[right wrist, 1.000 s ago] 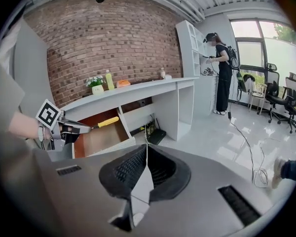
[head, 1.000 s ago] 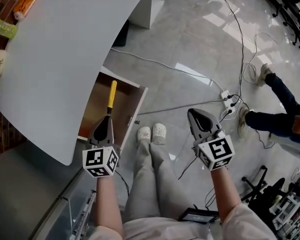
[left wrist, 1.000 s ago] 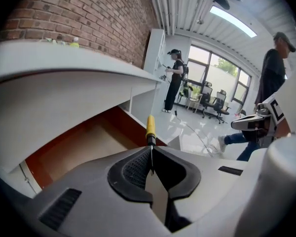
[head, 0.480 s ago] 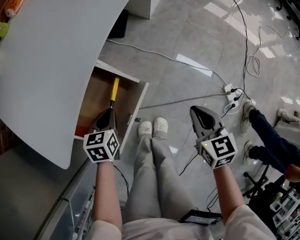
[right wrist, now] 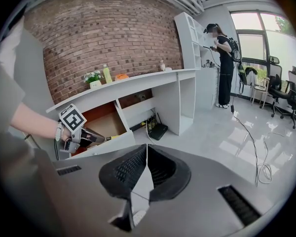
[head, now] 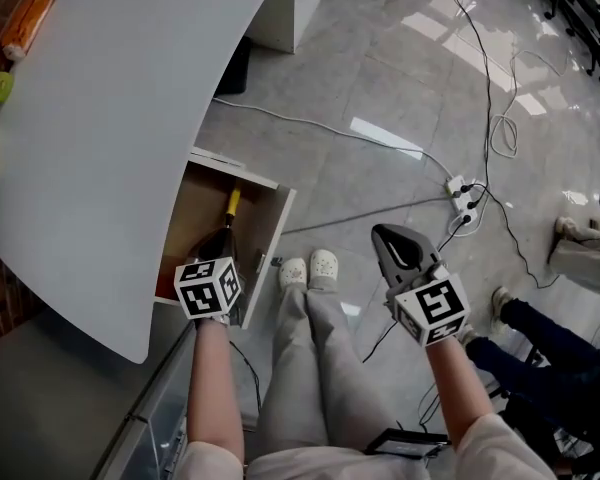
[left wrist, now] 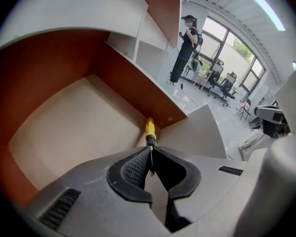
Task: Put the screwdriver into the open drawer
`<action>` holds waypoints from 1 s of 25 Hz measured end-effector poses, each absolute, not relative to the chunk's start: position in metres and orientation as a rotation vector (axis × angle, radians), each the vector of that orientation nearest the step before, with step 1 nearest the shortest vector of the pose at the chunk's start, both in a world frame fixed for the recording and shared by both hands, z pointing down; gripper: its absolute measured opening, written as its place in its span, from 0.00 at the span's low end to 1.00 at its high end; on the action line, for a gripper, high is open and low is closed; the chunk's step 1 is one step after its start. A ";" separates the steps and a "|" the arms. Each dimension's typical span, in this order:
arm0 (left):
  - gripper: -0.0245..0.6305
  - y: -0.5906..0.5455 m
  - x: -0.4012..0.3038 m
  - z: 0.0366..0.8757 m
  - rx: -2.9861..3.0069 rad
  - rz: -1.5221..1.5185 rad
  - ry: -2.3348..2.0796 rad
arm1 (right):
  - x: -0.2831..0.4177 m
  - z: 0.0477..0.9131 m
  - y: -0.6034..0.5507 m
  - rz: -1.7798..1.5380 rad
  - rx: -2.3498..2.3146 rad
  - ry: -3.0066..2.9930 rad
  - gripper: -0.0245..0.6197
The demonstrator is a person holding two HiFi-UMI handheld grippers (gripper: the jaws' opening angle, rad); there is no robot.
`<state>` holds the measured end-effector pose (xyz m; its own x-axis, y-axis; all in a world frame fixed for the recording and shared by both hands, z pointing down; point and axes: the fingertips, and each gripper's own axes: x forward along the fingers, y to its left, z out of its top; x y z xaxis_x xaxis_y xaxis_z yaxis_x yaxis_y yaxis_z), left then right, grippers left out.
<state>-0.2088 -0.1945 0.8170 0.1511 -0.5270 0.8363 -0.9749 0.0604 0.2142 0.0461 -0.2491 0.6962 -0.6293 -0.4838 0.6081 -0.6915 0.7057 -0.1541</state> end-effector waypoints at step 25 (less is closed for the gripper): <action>0.20 -0.194 -0.196 0.756 1.624 0.700 -1.435 | 0.040 0.618 -0.260 0.460 0.939 -2.388 0.07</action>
<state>-0.1957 -0.1941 0.7556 0.1892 -0.5075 0.8406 -0.9748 0.0059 0.2230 0.0404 -0.2605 0.6182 -0.6188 -0.5240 0.5852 -0.7039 0.7005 -0.1172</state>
